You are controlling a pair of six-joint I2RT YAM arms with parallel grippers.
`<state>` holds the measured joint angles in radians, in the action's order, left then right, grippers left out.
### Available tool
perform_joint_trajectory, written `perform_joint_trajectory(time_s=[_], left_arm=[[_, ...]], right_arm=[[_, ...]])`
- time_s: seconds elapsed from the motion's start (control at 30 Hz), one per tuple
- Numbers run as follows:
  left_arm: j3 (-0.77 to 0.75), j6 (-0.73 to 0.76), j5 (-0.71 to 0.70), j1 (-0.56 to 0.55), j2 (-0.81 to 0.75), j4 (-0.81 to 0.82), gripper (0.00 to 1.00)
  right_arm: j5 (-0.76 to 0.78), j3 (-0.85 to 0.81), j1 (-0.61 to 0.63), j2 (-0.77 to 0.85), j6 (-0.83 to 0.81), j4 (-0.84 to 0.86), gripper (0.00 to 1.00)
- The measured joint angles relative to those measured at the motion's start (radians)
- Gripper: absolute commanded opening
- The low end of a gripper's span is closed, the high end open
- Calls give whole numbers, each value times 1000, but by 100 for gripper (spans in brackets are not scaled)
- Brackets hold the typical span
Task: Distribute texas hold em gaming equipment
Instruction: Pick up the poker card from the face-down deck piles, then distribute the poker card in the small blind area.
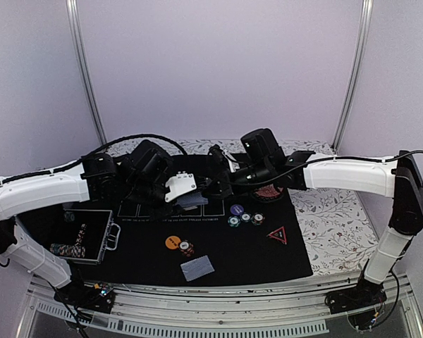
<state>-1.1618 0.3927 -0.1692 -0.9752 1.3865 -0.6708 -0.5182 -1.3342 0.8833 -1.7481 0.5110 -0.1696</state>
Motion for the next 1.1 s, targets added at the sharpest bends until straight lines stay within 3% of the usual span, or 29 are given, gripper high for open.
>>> perform_joint_trajectory(time_s=[0.4, 0.63, 0.8, 0.93, 1.1], left_arm=[[0, 0, 0, 0, 0, 8, 50], [0, 0, 2, 0, 4, 8, 50], [0, 0, 2, 0, 7, 8, 50], [0, 0, 3, 0, 7, 8, 50], [-1, 0, 3, 0, 13, 7, 49]], right_arm=[[98, 51, -3, 164, -11, -72, 2], [189, 190, -29, 404, 6, -104, 2], [272, 391, -66, 534, 63, -109, 2], [296, 521, -73, 504, 116, -108, 2], [307, 541, -76, 373, 146, -75, 2]])
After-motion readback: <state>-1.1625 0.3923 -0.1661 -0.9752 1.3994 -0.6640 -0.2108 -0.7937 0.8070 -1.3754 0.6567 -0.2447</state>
